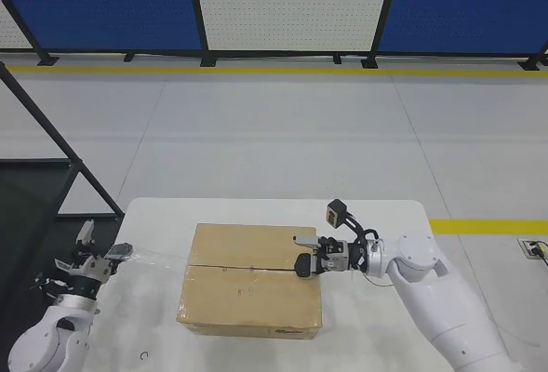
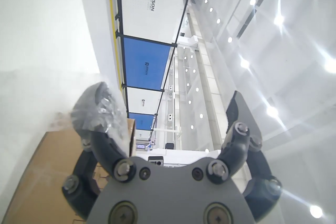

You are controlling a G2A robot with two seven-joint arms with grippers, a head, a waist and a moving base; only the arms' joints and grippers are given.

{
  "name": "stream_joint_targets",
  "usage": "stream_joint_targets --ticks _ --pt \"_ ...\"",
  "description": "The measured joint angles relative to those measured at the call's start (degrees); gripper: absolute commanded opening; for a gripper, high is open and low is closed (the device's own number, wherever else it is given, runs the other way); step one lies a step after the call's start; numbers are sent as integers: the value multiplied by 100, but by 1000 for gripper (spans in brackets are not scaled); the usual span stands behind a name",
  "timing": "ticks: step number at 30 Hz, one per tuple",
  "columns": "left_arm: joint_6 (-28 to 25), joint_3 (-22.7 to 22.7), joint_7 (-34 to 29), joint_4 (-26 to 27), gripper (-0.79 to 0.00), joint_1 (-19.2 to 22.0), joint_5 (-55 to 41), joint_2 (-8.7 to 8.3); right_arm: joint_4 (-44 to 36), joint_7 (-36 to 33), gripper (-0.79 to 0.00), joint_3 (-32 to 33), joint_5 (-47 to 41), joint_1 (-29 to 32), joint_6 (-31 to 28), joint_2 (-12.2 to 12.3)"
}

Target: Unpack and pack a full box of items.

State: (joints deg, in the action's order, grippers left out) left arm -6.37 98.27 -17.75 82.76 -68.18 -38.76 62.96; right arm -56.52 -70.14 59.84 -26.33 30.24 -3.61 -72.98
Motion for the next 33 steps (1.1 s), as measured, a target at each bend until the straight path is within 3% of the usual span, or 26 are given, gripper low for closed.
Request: stream_joint_targets --ticks 13,33 --pt "139 441 10 1356 0 -322 40 -26 306 -80 0 -177 -123 -171 -148 -83" --pt "355 345 21 2720 0 -277 578 -26 385 10 0 -175 -117 -133 -274 -93"
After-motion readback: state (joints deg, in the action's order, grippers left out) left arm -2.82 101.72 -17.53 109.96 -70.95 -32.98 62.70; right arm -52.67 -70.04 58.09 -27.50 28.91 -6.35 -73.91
